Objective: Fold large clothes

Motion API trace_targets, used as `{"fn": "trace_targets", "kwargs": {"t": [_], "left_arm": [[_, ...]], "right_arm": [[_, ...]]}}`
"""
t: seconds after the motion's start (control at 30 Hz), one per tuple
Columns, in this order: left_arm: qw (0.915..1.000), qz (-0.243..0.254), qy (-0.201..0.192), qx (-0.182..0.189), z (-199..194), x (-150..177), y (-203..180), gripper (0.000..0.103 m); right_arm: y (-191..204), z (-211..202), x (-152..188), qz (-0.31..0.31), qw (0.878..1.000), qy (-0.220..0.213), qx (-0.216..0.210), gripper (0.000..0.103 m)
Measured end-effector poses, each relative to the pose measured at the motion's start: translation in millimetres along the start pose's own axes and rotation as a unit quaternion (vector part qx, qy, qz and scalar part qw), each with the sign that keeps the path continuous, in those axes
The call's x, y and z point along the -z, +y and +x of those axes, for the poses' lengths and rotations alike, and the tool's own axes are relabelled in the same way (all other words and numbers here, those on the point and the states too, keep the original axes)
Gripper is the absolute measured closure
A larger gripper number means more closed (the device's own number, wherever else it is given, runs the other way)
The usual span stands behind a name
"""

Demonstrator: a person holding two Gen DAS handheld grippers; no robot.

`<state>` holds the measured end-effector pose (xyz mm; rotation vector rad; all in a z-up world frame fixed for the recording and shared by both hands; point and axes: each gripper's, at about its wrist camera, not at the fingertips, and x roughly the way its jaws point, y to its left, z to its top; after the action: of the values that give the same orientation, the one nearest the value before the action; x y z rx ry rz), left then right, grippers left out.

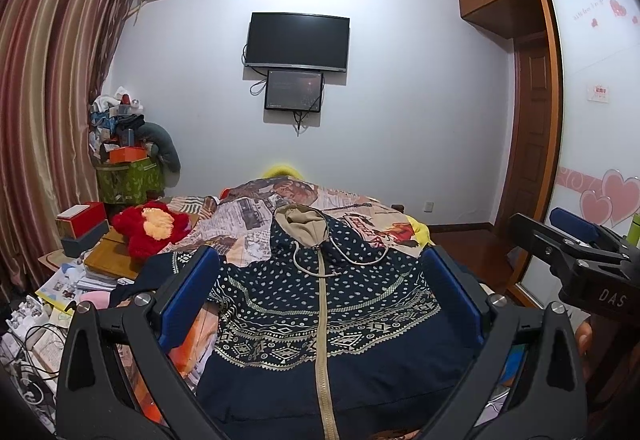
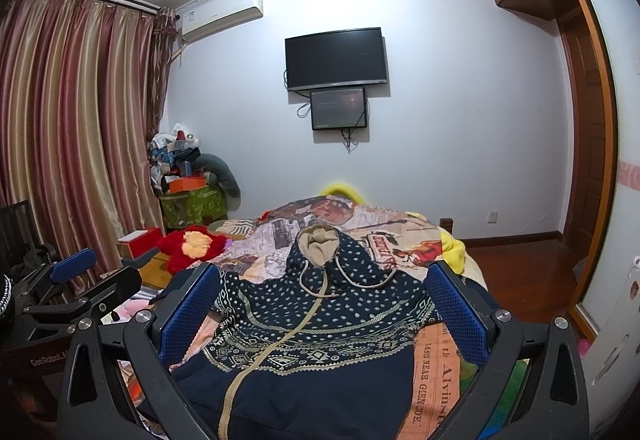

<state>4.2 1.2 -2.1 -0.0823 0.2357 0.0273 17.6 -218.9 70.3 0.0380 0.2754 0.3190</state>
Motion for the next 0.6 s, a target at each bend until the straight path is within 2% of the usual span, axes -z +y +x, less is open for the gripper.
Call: {"fn": "trace_targets", "kwargs": {"t": [0.6], "left_arm": [[1.0000,0.001,-0.005,0.000,-3.8,-1.5,-1.3,0.001]], "right_arm": [[0.2,-0.6,0.2,-0.001,1.000,-0.001,0.001,0.000]]}}
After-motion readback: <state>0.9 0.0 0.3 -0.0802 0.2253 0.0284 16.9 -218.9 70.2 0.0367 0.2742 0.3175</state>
